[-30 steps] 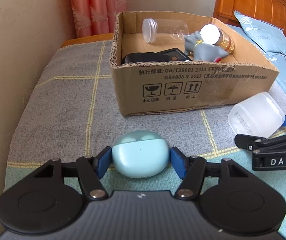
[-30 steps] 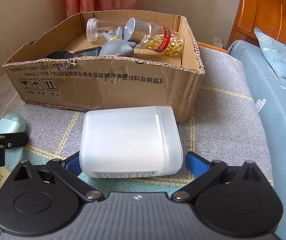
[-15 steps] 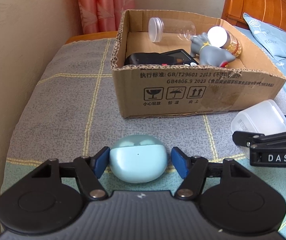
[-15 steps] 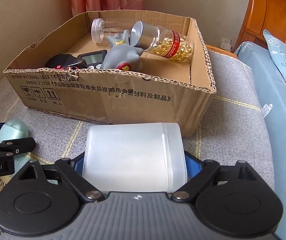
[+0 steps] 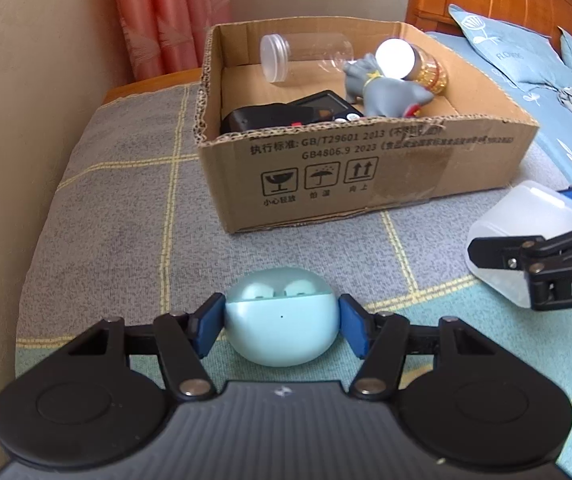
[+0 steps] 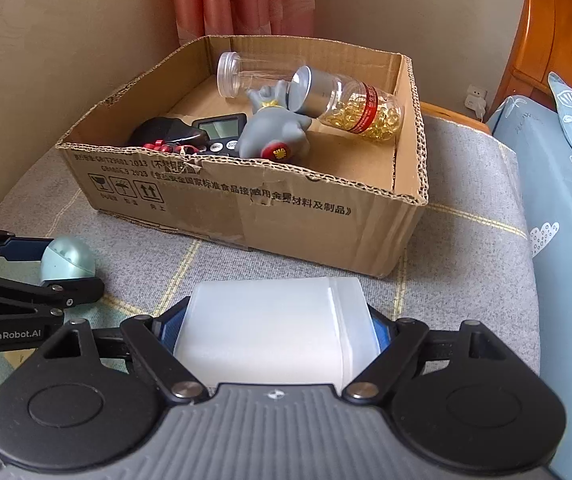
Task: Organize rigid objects
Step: 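Carry both items over the box and open both grippers to drop them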
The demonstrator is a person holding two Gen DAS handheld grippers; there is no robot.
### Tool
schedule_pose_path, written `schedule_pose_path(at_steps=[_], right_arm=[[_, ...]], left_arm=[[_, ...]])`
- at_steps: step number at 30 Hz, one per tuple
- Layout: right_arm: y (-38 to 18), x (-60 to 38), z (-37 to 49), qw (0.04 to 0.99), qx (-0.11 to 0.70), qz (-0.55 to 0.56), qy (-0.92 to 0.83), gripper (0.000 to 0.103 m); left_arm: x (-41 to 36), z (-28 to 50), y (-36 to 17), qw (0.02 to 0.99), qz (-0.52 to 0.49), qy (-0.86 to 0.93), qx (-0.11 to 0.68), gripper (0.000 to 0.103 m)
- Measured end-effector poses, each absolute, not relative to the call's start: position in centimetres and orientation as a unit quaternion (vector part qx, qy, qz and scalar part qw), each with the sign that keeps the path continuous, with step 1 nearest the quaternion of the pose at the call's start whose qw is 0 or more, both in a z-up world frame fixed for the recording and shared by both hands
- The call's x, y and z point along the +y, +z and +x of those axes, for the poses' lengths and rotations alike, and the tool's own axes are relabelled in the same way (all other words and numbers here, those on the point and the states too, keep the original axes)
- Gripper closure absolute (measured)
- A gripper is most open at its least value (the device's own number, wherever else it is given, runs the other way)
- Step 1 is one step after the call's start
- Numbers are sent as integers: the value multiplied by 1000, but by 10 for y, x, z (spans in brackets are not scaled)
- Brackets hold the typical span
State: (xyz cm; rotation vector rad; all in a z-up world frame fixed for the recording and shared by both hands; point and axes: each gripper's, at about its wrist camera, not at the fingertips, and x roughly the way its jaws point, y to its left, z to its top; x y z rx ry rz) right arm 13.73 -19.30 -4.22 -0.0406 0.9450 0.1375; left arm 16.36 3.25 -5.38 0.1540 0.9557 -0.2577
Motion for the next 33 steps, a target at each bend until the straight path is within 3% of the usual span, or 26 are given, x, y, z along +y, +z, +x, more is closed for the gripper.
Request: schedule_pose_path(at_steps=[16, 25, 31, 33], right_arm=[[6, -202, 124, 902, 419, -24, 98, 17], [47, -209, 161, 923, 374, -25, 91, 17], [45, -212, 194, 921, 379, -39, 78, 16], [41, -211, 199, 922, 380, -49, 64, 9]], left_arm=[[37, 150, -22, 877, 85, -155, 446, 43], [35, 152, 12, 887, 93, -165, 422, 43], [31, 162, 31, 895, 104, -165, 400, 43], [30, 168, 37, 897, 109, -165, 394, 43]])
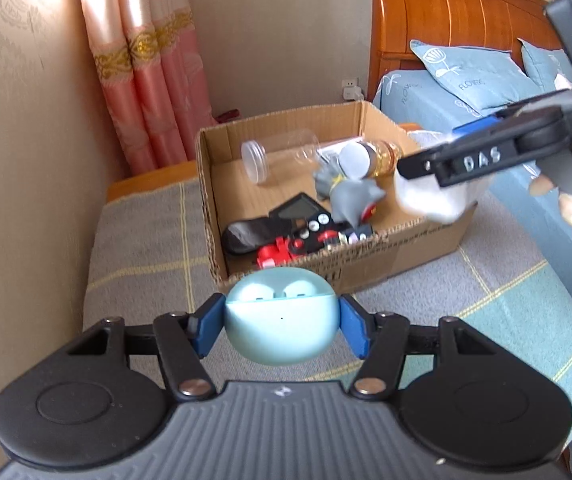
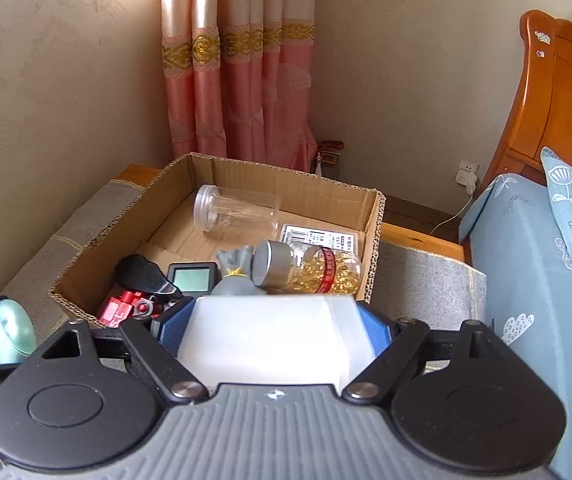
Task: Organize rigid objects
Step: 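Carry both items over the box and open both grippers to drop them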
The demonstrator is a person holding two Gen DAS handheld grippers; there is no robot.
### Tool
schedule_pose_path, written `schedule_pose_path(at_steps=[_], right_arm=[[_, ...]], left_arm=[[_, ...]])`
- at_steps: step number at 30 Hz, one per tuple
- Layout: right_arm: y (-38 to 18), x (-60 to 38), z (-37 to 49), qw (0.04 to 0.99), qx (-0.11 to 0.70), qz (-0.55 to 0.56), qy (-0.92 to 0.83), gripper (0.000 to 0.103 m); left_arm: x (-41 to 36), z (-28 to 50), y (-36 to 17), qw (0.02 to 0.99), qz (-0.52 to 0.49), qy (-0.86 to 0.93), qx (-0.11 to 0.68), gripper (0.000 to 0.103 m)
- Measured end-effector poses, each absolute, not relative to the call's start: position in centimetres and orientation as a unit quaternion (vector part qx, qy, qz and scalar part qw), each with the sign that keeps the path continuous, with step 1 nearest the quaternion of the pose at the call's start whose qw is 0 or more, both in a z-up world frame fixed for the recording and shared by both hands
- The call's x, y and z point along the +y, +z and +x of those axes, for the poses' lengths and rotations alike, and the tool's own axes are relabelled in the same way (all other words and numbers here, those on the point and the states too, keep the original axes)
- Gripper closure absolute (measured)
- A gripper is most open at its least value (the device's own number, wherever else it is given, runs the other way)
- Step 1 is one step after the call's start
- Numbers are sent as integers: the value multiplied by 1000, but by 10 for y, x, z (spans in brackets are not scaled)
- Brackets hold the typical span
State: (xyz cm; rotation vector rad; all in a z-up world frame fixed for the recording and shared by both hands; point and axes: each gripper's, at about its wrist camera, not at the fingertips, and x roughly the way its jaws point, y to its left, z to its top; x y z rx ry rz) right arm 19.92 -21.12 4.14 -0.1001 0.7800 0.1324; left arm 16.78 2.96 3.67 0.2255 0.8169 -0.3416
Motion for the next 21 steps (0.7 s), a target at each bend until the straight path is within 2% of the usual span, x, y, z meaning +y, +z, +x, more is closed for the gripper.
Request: schedule_pose_path(at_steps=[1, 10, 21], right_arm=[[40, -210, 198, 922, 377, -56, 62, 0], [38, -213, 182, 920, 383, -42, 73, 0], [48, -209, 157, 920, 381, -34, 86, 0]], left_arm=[[28, 171, 39, 899, 112, -165, 391, 43], [10, 211, 56, 904, 124, -167, 373, 43], [-17, 265, 44, 896, 145, -155, 390, 43]])
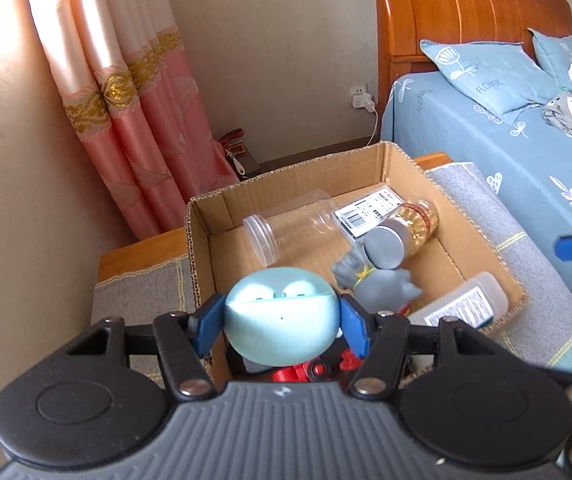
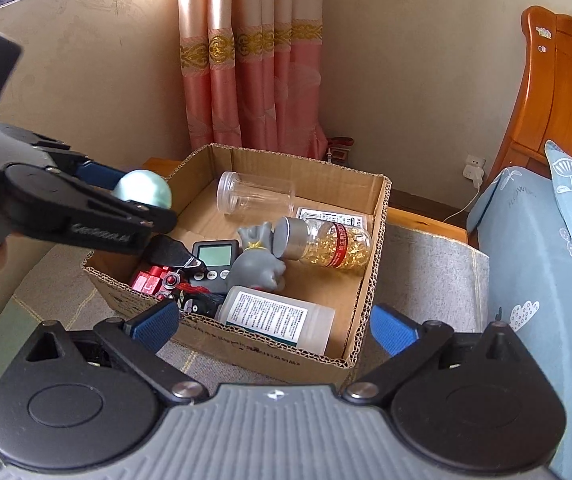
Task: Organize rigid objects
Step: 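Carry both items over the box and open both grippers to drop them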
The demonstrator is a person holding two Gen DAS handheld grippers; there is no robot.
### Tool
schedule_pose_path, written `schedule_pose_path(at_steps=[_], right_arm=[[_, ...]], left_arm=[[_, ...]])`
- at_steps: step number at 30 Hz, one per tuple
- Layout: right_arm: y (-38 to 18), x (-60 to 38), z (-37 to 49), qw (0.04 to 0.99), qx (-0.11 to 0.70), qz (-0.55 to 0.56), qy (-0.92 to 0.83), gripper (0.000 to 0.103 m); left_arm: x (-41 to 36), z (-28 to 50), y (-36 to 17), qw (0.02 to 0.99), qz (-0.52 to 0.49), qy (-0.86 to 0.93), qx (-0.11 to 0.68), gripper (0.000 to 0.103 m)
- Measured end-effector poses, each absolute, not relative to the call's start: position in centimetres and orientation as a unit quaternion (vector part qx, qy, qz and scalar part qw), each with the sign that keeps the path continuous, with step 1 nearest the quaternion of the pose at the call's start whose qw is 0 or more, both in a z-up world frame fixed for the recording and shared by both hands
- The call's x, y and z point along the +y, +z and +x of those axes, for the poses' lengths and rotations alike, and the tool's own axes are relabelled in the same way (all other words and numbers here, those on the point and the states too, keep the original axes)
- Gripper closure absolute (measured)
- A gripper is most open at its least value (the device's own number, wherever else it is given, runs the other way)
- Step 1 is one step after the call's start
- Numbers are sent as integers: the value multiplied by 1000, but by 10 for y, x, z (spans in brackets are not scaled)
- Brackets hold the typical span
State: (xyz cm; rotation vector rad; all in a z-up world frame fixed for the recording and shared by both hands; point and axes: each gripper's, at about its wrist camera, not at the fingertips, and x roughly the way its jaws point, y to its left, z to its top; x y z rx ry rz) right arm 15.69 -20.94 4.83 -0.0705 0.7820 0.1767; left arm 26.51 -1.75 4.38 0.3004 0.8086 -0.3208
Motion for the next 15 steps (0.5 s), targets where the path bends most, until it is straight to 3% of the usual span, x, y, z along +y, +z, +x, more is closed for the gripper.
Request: schedule_pose_path(at_steps=[7, 8, 11, 15], right_arm=[[52, -206, 144, 922, 375, -35, 89, 0], [52, -205, 143, 922, 375, -35, 88, 0], [52, -204, 141, 922, 374, -33, 89, 0], [52, -202, 138, 925, 370, -34, 82, 0]], left_arm=[[-24, 296, 22, 892, 129, -134, 412, 42], [-22, 297, 22, 896, 122, -132, 406, 38], [-17, 296, 30, 907, 108, -121, 388, 11], [-7, 277, 48, 923, 104, -112, 354, 8]])
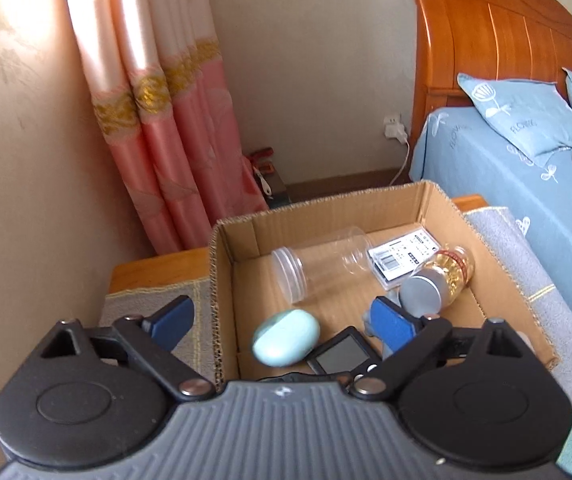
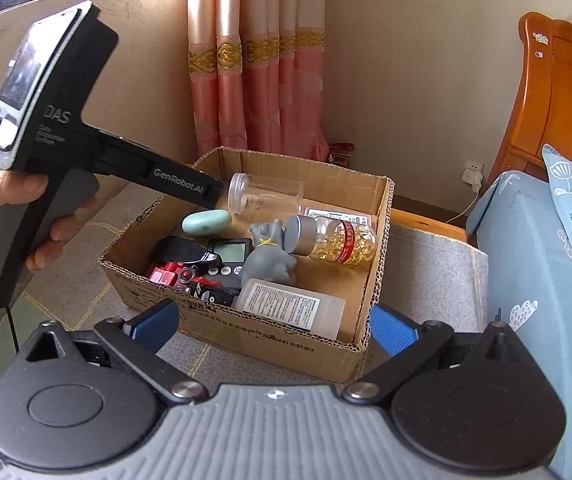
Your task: Organize rigid objects
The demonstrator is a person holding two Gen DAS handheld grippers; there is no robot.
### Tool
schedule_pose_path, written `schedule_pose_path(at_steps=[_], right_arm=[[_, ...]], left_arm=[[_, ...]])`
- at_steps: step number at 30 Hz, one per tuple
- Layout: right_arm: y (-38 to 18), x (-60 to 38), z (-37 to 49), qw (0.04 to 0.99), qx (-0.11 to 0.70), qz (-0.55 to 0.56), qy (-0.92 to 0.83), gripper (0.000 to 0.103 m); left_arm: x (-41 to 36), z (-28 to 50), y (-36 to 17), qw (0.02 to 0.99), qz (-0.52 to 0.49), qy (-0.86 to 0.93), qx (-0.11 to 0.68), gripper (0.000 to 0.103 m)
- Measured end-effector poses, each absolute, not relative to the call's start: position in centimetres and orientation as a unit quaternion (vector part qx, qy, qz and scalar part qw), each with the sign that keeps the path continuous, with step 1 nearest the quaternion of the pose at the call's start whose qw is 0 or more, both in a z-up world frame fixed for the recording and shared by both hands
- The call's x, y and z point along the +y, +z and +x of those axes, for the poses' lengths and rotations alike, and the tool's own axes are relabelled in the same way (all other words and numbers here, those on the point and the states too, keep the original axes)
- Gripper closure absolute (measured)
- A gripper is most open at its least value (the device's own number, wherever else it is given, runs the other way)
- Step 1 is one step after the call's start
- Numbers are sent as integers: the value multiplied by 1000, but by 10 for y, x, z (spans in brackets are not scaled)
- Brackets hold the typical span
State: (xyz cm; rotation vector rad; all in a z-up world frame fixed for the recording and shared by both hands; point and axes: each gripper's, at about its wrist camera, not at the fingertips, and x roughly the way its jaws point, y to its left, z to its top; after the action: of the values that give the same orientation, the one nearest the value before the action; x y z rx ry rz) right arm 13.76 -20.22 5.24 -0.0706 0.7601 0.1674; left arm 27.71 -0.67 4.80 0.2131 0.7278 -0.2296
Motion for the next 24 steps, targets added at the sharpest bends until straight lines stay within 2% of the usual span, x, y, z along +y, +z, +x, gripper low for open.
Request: schedule_pose_path(at_steps=[6, 14, 24], right_arm=[[51, -200, 132, 927, 374, -21, 36, 0], [46, -189, 109, 924, 381, 5, -32, 0], [47, -174, 92, 922, 385, 19, -44, 0]], left_arm=[[13, 232, 66, 932, 77, -83, 345, 3], [31, 162, 56, 926, 60, -53, 369, 2], [34, 126, 52, 923, 69, -35, 377, 3]])
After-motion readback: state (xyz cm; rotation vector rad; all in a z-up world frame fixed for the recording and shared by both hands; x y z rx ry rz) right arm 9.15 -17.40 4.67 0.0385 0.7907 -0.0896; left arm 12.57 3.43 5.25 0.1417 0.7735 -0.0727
